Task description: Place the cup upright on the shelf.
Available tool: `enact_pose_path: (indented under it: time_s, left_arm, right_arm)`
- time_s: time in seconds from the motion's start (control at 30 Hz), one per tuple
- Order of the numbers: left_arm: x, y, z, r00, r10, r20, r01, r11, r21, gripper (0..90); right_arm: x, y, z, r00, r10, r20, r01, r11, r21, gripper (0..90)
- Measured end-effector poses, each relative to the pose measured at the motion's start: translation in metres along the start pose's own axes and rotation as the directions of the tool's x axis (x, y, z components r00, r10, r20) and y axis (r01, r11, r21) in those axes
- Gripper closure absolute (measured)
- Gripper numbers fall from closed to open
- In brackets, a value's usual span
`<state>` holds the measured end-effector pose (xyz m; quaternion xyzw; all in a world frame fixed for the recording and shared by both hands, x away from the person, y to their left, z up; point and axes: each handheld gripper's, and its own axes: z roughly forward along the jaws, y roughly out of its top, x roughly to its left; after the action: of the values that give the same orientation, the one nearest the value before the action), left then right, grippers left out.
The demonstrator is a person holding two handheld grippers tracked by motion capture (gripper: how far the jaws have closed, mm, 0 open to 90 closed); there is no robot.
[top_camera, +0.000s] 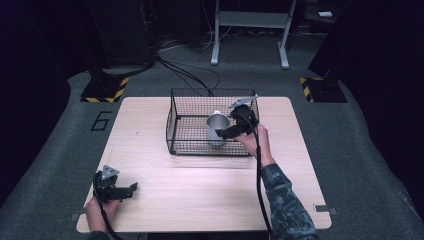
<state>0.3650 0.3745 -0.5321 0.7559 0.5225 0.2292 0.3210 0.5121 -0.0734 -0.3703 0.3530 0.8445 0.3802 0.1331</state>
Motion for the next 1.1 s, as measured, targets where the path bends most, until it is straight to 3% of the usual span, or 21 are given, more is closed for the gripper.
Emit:
enact_pose_path:
  time_s: [0.37, 0.67, 0.87, 1.1]
  left_arm:
    - [0.0, 0.0, 0.001, 1.0, -0.001, 0.0, 0.001, 1.0, -0.008, 1.6]
    - [0.0, 0.0, 0.001, 1.0, -0.006, -0.001, 0.006, 0.9999, -0.011, 1.6]
    - [0.0, 0.0, 0.001, 1.0, -0.007, -0.001, 0.007, 0.9999, -0.012, 1.6]
    - [0.0, 0.0, 0.0, 1.0, -0.006, 0.0, 0.006, 1.0, -0.006, 1.6]
  right_arm:
    - [0.016, -0.028, -0.036, 0.9994, -0.032, 0.012, 0.032, 0.9985, -0.043, 0.0]
    - [0.027, -0.064, -0.06, 0.9985, -0.039, 0.039, 0.042, 0.9977, -0.054, 0.0]
    - [0.024, -0.096, -0.068, 0.998, -0.007, 0.063, 0.01, 0.9989, -0.047, 0.0]
    - [0.013, -0.142, -0.07, 0.9916, 0.065, 0.112, -0.062, 0.9975, -0.034, 0.0]
